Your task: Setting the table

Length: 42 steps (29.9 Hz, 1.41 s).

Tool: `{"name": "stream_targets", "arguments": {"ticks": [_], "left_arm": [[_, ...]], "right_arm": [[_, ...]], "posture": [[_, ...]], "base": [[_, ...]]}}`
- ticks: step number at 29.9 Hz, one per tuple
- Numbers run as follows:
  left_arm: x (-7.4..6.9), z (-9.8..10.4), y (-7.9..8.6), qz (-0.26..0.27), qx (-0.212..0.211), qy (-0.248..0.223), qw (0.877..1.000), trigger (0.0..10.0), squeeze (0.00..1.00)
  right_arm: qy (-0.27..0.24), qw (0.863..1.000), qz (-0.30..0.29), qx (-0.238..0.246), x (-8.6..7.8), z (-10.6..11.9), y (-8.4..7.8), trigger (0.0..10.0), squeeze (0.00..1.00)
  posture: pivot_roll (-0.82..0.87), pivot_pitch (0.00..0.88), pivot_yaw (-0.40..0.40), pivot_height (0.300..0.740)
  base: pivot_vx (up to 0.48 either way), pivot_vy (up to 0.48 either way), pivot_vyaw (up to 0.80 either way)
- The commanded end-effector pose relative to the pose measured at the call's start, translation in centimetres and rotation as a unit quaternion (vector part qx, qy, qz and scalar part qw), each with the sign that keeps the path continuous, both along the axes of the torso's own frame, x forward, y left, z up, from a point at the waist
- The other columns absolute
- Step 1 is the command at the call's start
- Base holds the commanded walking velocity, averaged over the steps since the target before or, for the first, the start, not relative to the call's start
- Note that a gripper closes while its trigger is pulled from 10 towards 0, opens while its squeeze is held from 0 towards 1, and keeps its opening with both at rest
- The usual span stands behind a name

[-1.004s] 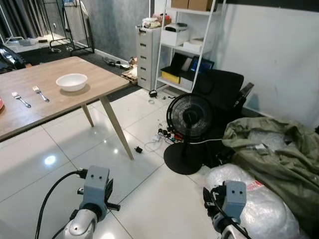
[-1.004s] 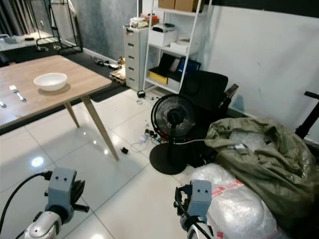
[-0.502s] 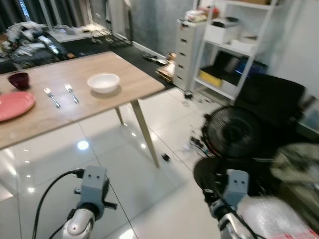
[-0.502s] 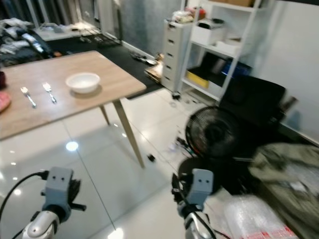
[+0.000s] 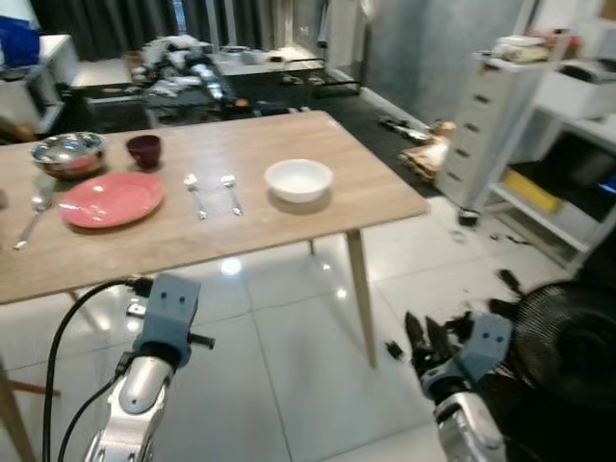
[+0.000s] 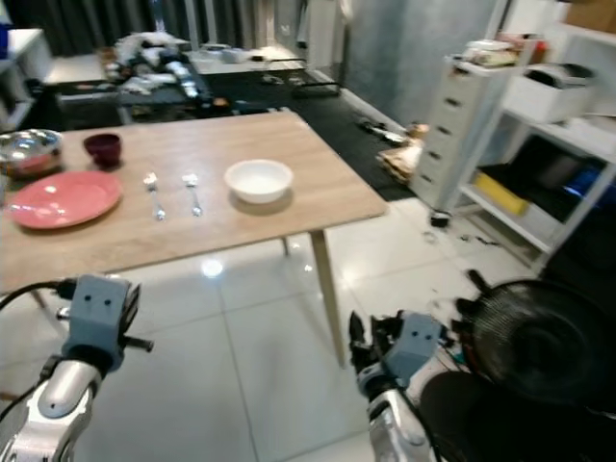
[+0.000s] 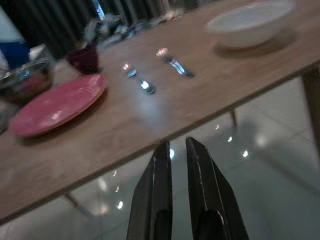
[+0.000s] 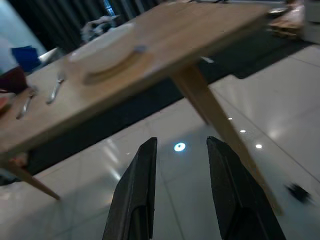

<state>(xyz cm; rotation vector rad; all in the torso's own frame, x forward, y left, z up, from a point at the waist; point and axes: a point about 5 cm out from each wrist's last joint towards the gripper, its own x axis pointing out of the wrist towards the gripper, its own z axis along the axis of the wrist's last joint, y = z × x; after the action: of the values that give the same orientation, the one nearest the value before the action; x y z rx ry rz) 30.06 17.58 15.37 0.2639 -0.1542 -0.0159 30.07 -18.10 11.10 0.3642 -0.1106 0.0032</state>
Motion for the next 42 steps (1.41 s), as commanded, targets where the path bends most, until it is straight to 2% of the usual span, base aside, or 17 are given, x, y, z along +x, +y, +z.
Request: {"name": "stream_targets", "arguments": {"ticks": [1, 3, 7, 8, 10, 11, 13, 14, 17, 22, 24, 25, 33, 39, 42], "left_arm": [[0.1, 0.5, 0.6, 0.011, 0.005, -0.006, 1.000, 10.0, 0.00], [0.2, 1.1, 0.8, 0.014, 0.000, -0.014, 1.000, 10.0, 0.00], [0.3, 0.9, 0.8, 0.018, -0.028, -0.003, 0.999, 10.0, 0.00], [0.3, 0.7, 0.8, 0.018, -0.042, 0.003, 0.999, 10.0, 0.00], [0.3, 0.4, 0.5, 0.008, -0.079, 0.021, 0.997, 10.0, 0.00], [0.3, 0.4, 0.5, 0.008, -0.079, 0.021, 0.997, 10.0, 0.00], [0.3, 0.4, 0.2, -0.005, -0.097, 0.031, 0.995, 10.0, 0.00], [0.3, 0.4, 0.2, -0.005, -0.097, 0.031, 0.995, 10.0, 0.00], [0.2, 0.4, -0.6, -0.030, -0.119, 0.043, 0.992, 10.0, 0.00], [0.3, 0.7, -0.8, -0.037, -0.121, 0.044, 0.991, 10.0, 0.00], [0.4, 1.0, -1.0, -0.056, -0.116, 0.048, 0.991, 10.0, 0.00], [0.3, 1.1, -1.1, -0.065, -0.111, 0.050, 0.990, 10.0, 0.00], [0.0, 1.2, -1.5, -0.088, -0.094, 0.060, 0.990, 10.0, 0.00], [-0.3, 1.0, -1.9, -0.098, -0.087, 0.072, 0.989, 10.0, 0.00], [-0.6, 1.0, -1.9, -0.110, -0.078, 0.077, 0.988, 10.0, 0.00]], "right_arm": [[-0.021, 1.000, 0.014, 0.010, 0.3, 1.2, 0.6, 10.0, 0.00], [-0.042, 0.999, 0.026, 0.015, 0.8, 2.6, 1.1, 10.0, 0.00], [-0.047, 0.998, 0.028, -0.002, 1.1, 3.2, 1.6, 10.0, 0.00], [-0.048, 0.998, 0.026, -0.015, 1.1, 3.4, 1.7, 10.0, 0.00], [-0.070, 0.995, 0.010, -0.071, 1.2, 4.6, 1.9, 10.0, 0.00], [-0.070, 0.995, 0.010, -0.071, 1.2, 4.6, 1.9, 10.0, 0.00], [-0.096, 0.988, 0.004, -0.125, 1.2, 5.7, 2.1, 10.0, 0.00], [-0.096, 0.988, 0.004, -0.125, 1.2, 5.7, 2.1, 10.0, 0.00], [-0.120, 0.975, 0.014, -0.185, 1.4, 7.2, 2.4, 10.0, 0.00], [-0.100, 0.973, 0.019, -0.206, 1.7, 7.2, 2.4, 10.0, 0.00], [-0.055, 0.975, 0.002, -0.216, 2.3, 6.4, 1.8, 10.0, 0.00], [-0.049, 0.975, -0.003, -0.218, 2.4, 6.3, 1.7, 10.0, 0.00], [-0.035, 0.973, 0.016, -0.227, 2.2, 5.6, 2.0, 10.0, 0.00], [-0.012, 0.962, 0.020, -0.272, 2.1, 4.9, 2.1, 10.0, 0.00], [0.020, 0.950, 0.018, -0.312, 2.3, 4.3, 1.9, 10.0, 0.00]], "posture": [[0.09, 0.021, 0.061, 0.740], [0.09, 0.024, 0.057, 0.740], [0.09, 0.024, 0.057, 0.740], [0.09, 0.024, 0.057, 0.740], [0.10, 0.029, 0.052, 0.740], [0.10, 0.029, 0.052, 0.740], [0.10, 0.034, 0.053, 0.740], [0.10, 0.034, 0.053, 0.740], [0.10, 0.035, 0.053, 0.740], [0.10, 0.037, 0.053, 0.740], [0.10, 0.038, 0.052, 0.740], [0.11, 0.039, 0.052, 0.740], [0.11, 0.041, 0.054, 0.740], [0.11, 0.041, 0.054, 0.740], [0.12, 0.050, 0.049, 0.740]], "base": [[0.469, 0.000, 0.79], [0.469, 0.000, 0.79], [0.469, 0.000, 0.80], [0.469, 0.000, 0.51], [0.469, 0.000, 0.00], [0.469, 0.000, 0.00], [0.469, 0.000, 0.00], [0.469, 0.000, 0.00], [0.469, 0.000, 0.00], [0.469, 0.000, 0.00], [0.457, 0.000, 0.00], [0.420, 0.000, 0.00], [0.280, 0.000, 0.00], [0.000, 0.000, 0.00], [0.000, 0.000, 0.00]]}}
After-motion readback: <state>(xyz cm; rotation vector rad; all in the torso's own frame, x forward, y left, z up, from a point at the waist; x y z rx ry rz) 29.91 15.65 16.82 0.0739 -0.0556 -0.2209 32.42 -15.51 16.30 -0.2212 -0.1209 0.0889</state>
